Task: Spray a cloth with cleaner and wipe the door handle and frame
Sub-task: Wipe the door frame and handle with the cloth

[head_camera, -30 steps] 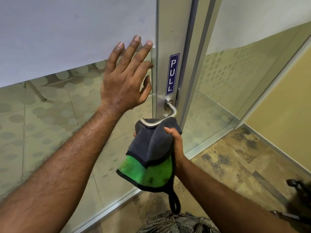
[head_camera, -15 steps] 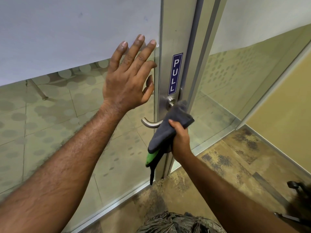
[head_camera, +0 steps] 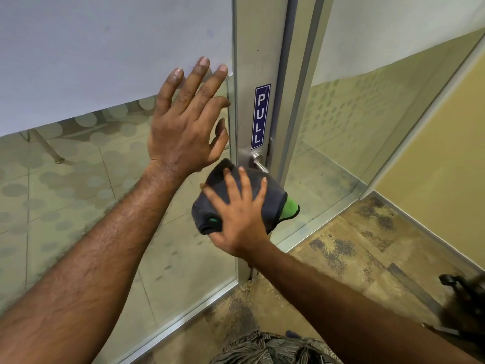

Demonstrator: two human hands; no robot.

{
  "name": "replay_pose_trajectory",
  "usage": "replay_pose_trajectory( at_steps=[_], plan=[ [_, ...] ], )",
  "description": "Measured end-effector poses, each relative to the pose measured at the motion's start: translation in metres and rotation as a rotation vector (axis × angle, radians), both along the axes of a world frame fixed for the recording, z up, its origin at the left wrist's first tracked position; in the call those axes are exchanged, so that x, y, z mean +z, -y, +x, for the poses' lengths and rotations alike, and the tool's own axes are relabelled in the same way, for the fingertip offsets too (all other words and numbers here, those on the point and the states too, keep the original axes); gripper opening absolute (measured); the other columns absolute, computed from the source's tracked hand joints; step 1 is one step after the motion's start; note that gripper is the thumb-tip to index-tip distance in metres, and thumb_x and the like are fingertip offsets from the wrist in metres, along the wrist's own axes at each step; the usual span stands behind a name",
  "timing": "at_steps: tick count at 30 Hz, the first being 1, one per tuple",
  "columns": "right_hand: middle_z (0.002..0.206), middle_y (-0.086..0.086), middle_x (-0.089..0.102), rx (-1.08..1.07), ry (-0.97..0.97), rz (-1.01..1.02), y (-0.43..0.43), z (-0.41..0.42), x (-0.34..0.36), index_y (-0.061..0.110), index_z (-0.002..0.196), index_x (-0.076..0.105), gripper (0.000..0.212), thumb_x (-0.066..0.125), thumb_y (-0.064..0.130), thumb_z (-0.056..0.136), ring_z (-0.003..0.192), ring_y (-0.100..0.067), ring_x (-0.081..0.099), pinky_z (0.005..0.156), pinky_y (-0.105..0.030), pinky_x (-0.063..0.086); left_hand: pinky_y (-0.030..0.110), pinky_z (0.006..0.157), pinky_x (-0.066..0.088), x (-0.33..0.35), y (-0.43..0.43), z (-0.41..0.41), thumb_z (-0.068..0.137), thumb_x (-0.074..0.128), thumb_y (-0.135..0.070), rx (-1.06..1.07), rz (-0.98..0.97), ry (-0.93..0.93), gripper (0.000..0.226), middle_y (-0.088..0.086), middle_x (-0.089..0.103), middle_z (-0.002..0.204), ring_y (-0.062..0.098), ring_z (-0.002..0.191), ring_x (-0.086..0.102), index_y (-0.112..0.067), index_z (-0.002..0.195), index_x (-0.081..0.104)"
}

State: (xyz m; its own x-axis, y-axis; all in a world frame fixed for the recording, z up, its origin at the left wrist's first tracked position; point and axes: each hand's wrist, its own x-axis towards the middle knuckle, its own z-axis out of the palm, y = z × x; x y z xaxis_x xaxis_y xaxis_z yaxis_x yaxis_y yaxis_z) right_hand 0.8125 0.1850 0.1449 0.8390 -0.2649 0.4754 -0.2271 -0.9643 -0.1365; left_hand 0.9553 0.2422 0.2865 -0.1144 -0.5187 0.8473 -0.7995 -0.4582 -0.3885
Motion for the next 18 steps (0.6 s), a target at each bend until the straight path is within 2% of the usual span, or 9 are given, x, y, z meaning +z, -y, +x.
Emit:
replay_pose_trajectory(
  at_steps=[3,6,8,10,14,16,18],
  plan=[
    [0.159,-0.015,0.032,0.084,-0.012,-0.105,0.004,-0.001,0.0,0.034,0.142,0.049,0.074,0.056,0.056,0.072,0.15,-0.042,0.016,0.113,-0.074,-0.005,0.045,0.122,0.02,0.0,0.0,0.0,0.095,0.051,-0.03,-0.005,-0.007,0.004,0.024,0.004,0.047,0.157,0.027,0.148,0.039,-0.018,0.112,0.061],
    [0.162,-0.012,0.03,0.185,-0.047,-0.242,0.019,-0.009,-0.003,0.031,0.14,0.054,0.07,0.067,0.043,0.072,0.15,-0.04,0.018,0.114,-0.073,-0.004,0.044,0.123,0.018,0.001,-0.001,0.0,0.095,0.051,-0.03,0.007,0.003,0.006,0.024,0.004,0.046,0.158,0.027,0.149,0.038,-0.017,0.112,0.061],
    [0.164,-0.011,0.025,0.214,-0.06,-0.293,0.03,-0.012,-0.005,0.032,0.141,0.053,0.07,0.07,0.039,0.074,0.152,-0.039,0.014,0.112,-0.076,-0.001,0.044,0.123,0.017,0.001,-0.001,0.0,0.095,0.051,-0.03,0.008,0.009,0.001,0.024,0.005,0.046,0.158,0.027,0.149,0.038,-0.017,0.113,0.061],
    [0.167,-0.009,0.017,0.209,-0.052,-0.279,0.036,-0.015,-0.006,0.036,0.146,0.046,0.073,0.066,0.039,0.075,0.154,-0.038,0.006,0.11,-0.079,0.001,0.045,0.122,0.02,0.001,-0.002,-0.001,0.095,0.051,-0.03,0.006,0.015,-0.001,0.024,0.005,0.046,0.158,0.027,0.149,0.038,-0.017,0.113,0.062],
    [0.169,-0.004,-0.004,0.144,-0.075,-0.068,0.047,-0.029,-0.011,0.045,0.155,0.019,0.1,0.068,0.034,0.068,0.154,-0.035,-0.015,0.111,-0.079,0.001,0.048,0.12,0.025,0.004,-0.004,-0.004,0.094,0.052,-0.028,0.015,0.027,0.007,0.025,0.006,0.046,0.158,0.028,0.148,0.04,-0.016,0.113,0.063],
    [0.169,0.0,-0.004,0.106,-0.035,0.201,0.053,-0.03,-0.006,0.043,0.154,0.021,0.094,0.065,0.038,0.071,0.154,-0.029,-0.018,0.116,-0.074,0.001,0.048,0.12,0.026,0.005,-0.004,-0.005,0.093,0.052,-0.028,0.019,0.038,0.003,0.026,0.006,0.046,0.158,0.029,0.148,0.04,-0.016,0.113,0.064],
    [0.169,0.0,0.001,0.096,0.039,0.435,0.058,-0.025,0.002,0.038,0.151,0.033,0.082,0.062,0.043,0.074,0.154,-0.026,-0.016,0.12,-0.064,0.004,0.048,0.12,0.026,0.005,-0.005,-0.006,0.093,0.053,-0.027,0.02,0.045,-0.002,0.026,0.007,0.047,0.157,0.029,0.148,0.04,-0.015,0.112,0.064]
  ],
)
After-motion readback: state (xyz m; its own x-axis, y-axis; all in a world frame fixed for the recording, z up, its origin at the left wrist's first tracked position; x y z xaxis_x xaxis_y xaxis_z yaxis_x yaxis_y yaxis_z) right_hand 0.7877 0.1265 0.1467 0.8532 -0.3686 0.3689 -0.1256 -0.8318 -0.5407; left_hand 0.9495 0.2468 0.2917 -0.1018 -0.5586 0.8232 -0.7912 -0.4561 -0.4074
